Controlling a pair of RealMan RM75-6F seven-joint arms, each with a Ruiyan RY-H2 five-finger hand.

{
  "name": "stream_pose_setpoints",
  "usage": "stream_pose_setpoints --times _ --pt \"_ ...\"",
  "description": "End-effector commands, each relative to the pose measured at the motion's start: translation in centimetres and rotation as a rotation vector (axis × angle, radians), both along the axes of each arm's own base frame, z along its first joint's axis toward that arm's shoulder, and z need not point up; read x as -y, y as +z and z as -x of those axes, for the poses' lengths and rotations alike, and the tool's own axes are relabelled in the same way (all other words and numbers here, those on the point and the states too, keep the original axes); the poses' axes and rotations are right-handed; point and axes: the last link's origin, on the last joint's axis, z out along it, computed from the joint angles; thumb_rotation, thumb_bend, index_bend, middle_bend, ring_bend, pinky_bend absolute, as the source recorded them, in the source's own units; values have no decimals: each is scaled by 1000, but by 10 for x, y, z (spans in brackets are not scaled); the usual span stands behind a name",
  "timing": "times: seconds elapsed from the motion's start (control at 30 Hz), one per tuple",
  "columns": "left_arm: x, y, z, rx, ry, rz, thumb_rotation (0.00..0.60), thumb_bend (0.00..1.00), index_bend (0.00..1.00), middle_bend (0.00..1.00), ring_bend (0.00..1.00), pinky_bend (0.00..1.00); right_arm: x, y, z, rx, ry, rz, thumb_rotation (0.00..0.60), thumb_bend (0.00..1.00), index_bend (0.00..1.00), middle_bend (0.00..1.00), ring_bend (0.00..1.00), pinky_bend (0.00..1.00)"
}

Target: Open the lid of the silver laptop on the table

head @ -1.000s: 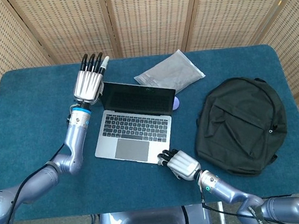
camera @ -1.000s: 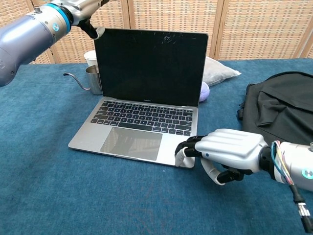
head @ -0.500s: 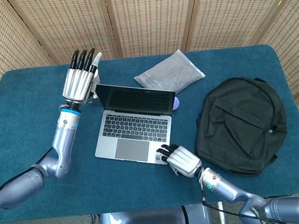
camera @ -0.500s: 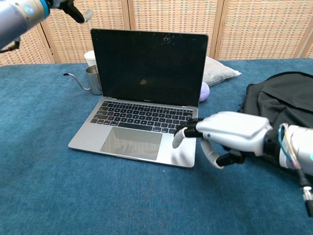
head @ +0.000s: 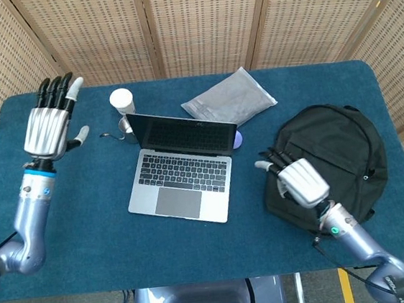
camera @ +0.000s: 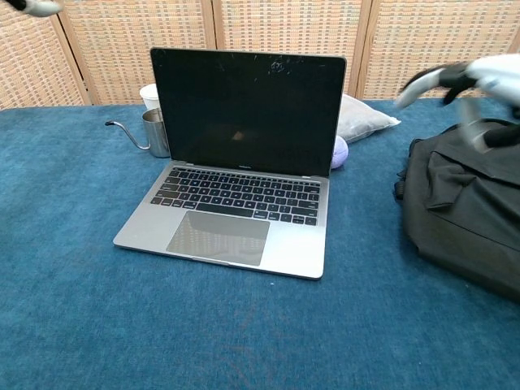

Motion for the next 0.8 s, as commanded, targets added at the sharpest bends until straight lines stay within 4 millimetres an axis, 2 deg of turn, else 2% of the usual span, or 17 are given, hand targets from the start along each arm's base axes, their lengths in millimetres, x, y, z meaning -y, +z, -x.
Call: stream_pose_setpoints --times 0.03,0.1,0.13,0.17,0.23,0.3,0.37,0.43,0.5,0.53,0.63,0.8 --pt "27 10 28 68 36 14 600 185 0 0 0 0 -4 43 46 20 -77 117 600 992 213 164 104 227" --pt "33 12 36 85 49 19 600 125 0 0 0 0 -6 49 54 30 -94 143 600 837 212 160 92 227" --pt "40 14 44 100 62 25 600 90 0 0 0 0 -9 55 63 40 -112 167 600 677 207 152 76 222" --pt "48 16 52 114 77 29 600 48 0 0 0 0 -13 60 71 53 -130 191 600 439 194 132 49 203" --pt "66 18 70 157 117 41 600 7 0 0 0 0 -23 67 88 83 -171 243 600 150 167 91 15 155" --pt "79 20 83 172 147 32 600 0 0 0 0 0 -32 69 98 113 -202 255 600 23 143 45 0 91" --pt "96 21 97 182 184 17 600 0 0 0 0 0 -43 71 110 149 -236 261 600 0 116 6 0 21" --pt "116 19 109 218 222 20 600 0 0 0 0 0 -57 73 122 181 -277 277 600 0 94 0 0 1" --pt "151 12 126 234 282 52 600 0 0 0 0 0 -81 75 132 245 -334 297 600 0 70 0 0 0" --pt "162 10 128 229 286 60 600 0 0 0 0 0 -88 76 132 252 -336 303 600 0 59 0 0 0" --pt "182 3 133 207 313 91 600 0 0 0 0 0 -102 78 128 242 -340 321 600 0 42 0 0 0" --pt "195 -2 131 179 330 116 600 0 0 0 0 0 -113 77 120 218 -340 331 600 0 31 0 0 0"
